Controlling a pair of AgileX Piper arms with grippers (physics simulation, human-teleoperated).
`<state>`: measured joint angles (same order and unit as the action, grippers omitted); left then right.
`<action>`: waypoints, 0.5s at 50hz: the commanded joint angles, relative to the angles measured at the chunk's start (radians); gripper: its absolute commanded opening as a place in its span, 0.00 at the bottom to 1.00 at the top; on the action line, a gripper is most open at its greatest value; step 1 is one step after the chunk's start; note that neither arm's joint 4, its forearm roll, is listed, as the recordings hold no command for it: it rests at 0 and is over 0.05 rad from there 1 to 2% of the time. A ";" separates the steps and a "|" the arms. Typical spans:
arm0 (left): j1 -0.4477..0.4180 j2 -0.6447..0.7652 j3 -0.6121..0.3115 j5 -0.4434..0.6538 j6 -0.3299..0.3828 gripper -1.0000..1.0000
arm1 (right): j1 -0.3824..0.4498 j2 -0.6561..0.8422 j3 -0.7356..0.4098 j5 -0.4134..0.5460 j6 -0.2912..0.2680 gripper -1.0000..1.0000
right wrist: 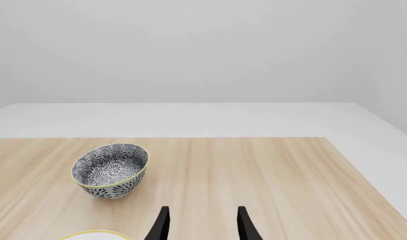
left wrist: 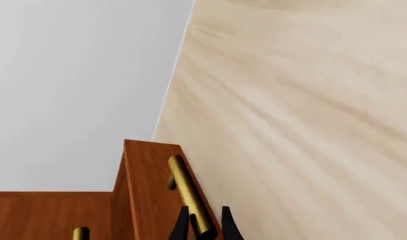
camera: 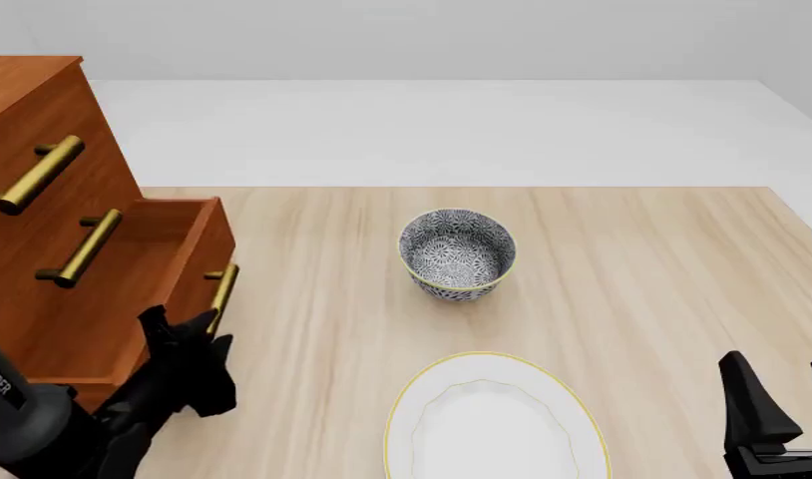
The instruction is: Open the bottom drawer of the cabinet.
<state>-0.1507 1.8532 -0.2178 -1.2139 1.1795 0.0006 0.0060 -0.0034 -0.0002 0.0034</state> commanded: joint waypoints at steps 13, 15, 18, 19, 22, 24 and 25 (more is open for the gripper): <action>-0.158 0.047 -0.147 -0.006 -0.007 0.00 | 0.000 0.000 0.000 0.000 0.000 1.00; -0.166 0.047 -0.146 -0.006 -0.014 0.00 | 0.000 0.000 0.000 0.000 0.000 1.00; -0.173 0.043 -0.146 -0.006 -0.016 0.00 | 0.000 0.000 0.000 0.000 0.000 1.00; -0.175 0.040 -0.147 -0.006 -0.014 0.00 | 0.000 0.000 0.000 0.000 0.000 1.00; -0.179 0.034 -0.144 -0.006 -0.021 0.00 | 0.000 0.000 0.000 0.000 0.000 1.00; -0.196 0.048 -0.143 -0.004 -0.034 0.00 | 0.000 0.000 0.000 0.000 0.000 1.00; -0.202 0.049 -0.143 -0.005 -0.045 0.00 | 0.000 0.000 0.000 0.000 0.000 1.00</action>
<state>-0.2814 1.8790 -0.2474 -1.2201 1.1550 0.0007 0.0060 -0.0034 -0.0002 0.0034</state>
